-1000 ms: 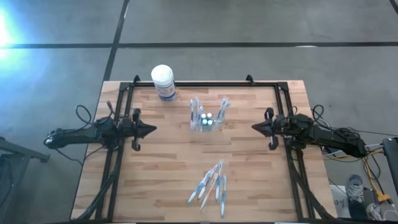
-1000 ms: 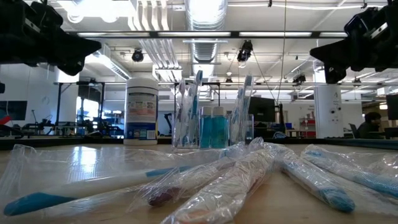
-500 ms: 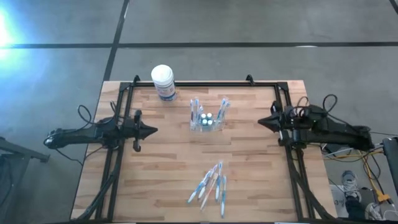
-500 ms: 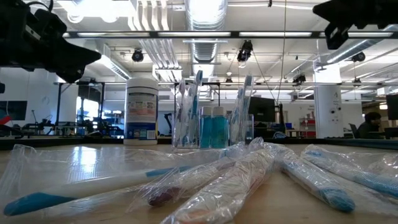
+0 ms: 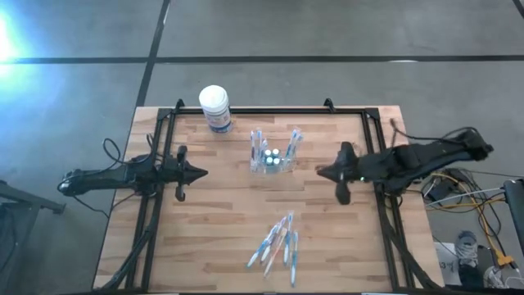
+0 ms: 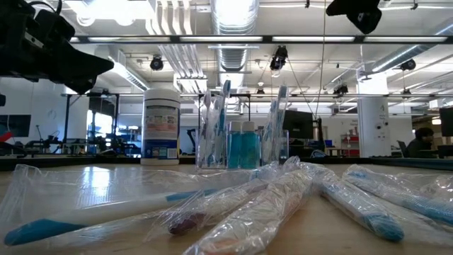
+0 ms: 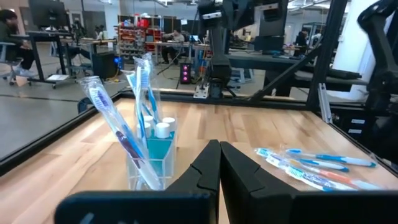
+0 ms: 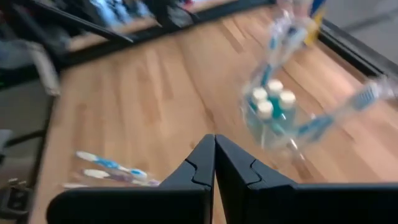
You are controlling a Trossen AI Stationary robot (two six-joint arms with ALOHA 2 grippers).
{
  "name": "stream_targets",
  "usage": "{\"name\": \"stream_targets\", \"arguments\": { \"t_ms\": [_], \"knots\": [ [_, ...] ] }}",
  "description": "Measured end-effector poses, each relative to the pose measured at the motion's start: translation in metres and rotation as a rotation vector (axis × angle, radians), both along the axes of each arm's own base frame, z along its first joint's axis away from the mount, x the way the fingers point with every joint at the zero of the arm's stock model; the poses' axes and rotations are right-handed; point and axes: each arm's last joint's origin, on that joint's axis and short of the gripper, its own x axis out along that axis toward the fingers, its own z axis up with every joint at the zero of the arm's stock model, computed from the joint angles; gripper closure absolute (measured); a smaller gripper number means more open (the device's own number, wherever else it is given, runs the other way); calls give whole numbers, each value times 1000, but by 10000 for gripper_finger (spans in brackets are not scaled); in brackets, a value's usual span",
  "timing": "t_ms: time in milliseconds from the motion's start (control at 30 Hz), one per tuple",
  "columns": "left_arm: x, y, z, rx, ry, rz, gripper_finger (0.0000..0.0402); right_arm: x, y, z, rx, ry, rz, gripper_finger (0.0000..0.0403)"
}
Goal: Pick & Place toothbrushing station
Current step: Put the blue toothbrush into the transparent bin organizer
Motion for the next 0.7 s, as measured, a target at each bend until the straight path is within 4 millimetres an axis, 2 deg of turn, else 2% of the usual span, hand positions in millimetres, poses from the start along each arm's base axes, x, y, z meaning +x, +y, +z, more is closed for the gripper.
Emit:
{"name": "stream_targets", "arguments": {
  "t_ms": [133,367,500,700],
  "knots": [
    [0,0,0,21,1,-2,393,18,29,-4,0,88,-105,394],
    [0,0,0,60,10,-5,393,53,87,-15,26,140,-122,394],
    [0,0,-1,59,20,-9,393,75,113,-23,82,142,-178,394],
    [0,0,-2,58,36,-14,393,109,147,-47,74,223,-148,394]
  ]
}}
